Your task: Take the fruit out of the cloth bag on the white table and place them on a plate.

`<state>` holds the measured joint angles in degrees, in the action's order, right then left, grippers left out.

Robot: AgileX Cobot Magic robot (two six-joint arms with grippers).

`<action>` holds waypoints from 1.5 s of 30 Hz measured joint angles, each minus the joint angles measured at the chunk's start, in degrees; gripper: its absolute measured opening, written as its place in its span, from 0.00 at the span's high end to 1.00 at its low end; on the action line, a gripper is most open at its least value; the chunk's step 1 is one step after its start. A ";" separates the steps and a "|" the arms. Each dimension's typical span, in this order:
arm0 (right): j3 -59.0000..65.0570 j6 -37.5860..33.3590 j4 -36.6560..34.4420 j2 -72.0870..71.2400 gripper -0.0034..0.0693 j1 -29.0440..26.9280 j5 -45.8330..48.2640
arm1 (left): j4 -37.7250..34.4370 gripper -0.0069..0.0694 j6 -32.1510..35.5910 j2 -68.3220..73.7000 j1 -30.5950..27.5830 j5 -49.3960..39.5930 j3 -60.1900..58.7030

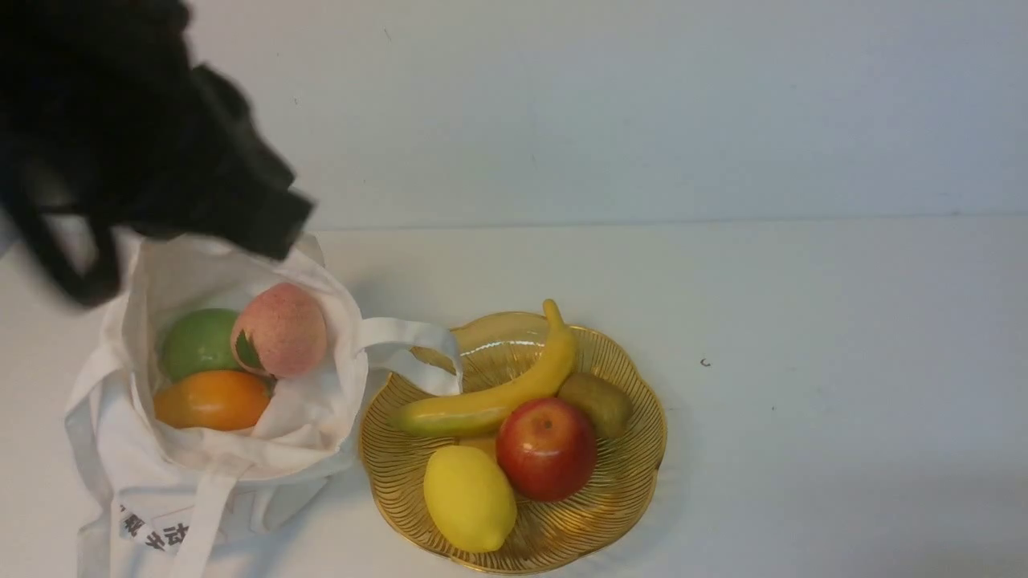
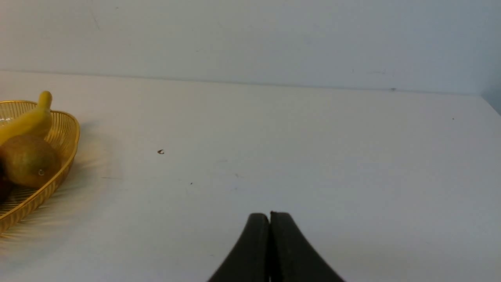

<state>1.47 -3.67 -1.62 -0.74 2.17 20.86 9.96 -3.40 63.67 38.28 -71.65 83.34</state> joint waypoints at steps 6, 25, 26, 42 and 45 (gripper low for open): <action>0.00 0.00 0.00 0.00 0.97 0.00 0.00 | -5.49 0.92 0.00 -21.04 0.00 9.57 -21.26; 0.00 0.00 0.00 0.00 0.97 0.00 0.00 | -12.43 0.92 0.00 -41.62 0.00 57.61 -70.56; 0.00 0.00 0.00 0.00 0.97 0.00 0.00 | -12.43 0.92 0.00 -41.62 0.00 56.99 -70.87; 0.00 0.00 0.00 0.00 0.97 0.00 0.00 | -8.43 0.92 2.67 -46.04 -14.22 56.69 -71.11; 0.00 0.00 0.00 0.00 0.97 0.00 0.00 | -8.36 0.92 3.40 -47.77 -19.27 56.75 -71.85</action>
<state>1.47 -3.67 -1.62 -0.74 2.17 20.86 1.59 0.00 15.91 19.01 -14.90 11.49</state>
